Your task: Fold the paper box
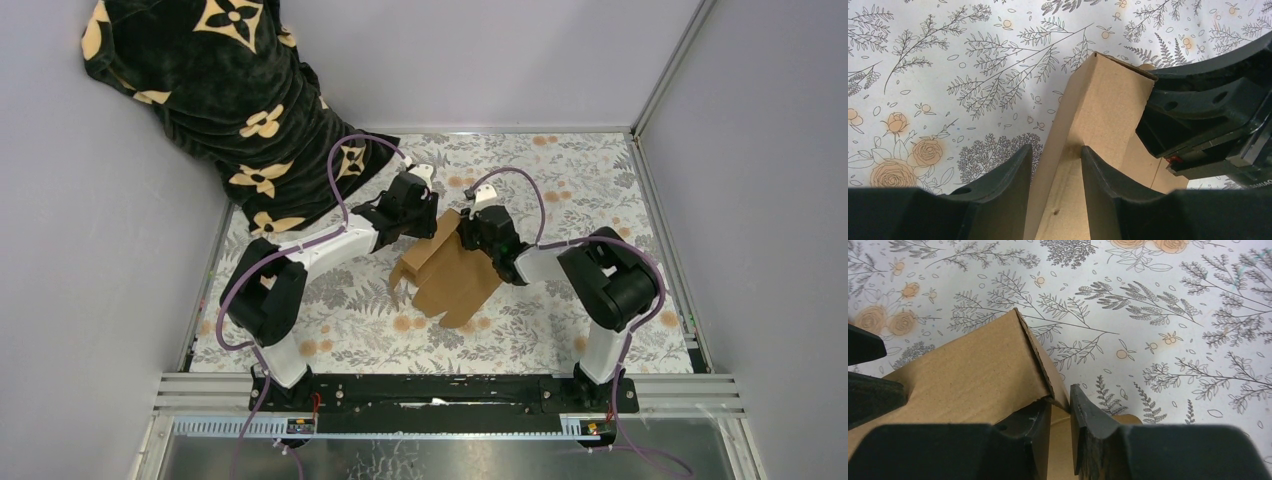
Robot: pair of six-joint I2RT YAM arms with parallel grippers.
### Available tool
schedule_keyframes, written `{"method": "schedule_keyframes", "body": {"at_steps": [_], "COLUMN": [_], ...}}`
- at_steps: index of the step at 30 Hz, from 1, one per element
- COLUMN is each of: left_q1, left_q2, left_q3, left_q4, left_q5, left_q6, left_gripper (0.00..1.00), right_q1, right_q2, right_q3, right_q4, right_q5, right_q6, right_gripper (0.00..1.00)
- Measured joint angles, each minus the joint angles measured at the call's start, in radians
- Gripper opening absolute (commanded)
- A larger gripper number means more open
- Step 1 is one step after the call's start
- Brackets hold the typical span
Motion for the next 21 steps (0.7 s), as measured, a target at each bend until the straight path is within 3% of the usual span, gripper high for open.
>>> {"method": "schedule_keyframes", "body": {"at_steps": [8, 14, 21], "left_q1": [0.0, -0.008, -0.011], "left_q2": [0.003, 0.006, 0.014], "left_q3": [0.002, 0.002, 0.006], "left_q4": [0.009, 0.011, 0.014], "left_q5": [0.006, 0.05, 0.071], "left_q6": [0.0, -0.002, -0.005], "left_gripper": [0.47, 0.47, 0.47], "right_q1": [0.024, 0.034, 0.035], "right_q2": [-0.077, -0.23, -0.238], "right_q3": [-0.049, -0.217, -0.228], "right_q4": [-0.066, -0.041, -0.032], "right_q5": [0.076, 0.074, 0.073], "right_q6": [-0.023, -0.003, -0.003], "right_gripper": [0.13, 0.15, 0.17]}}
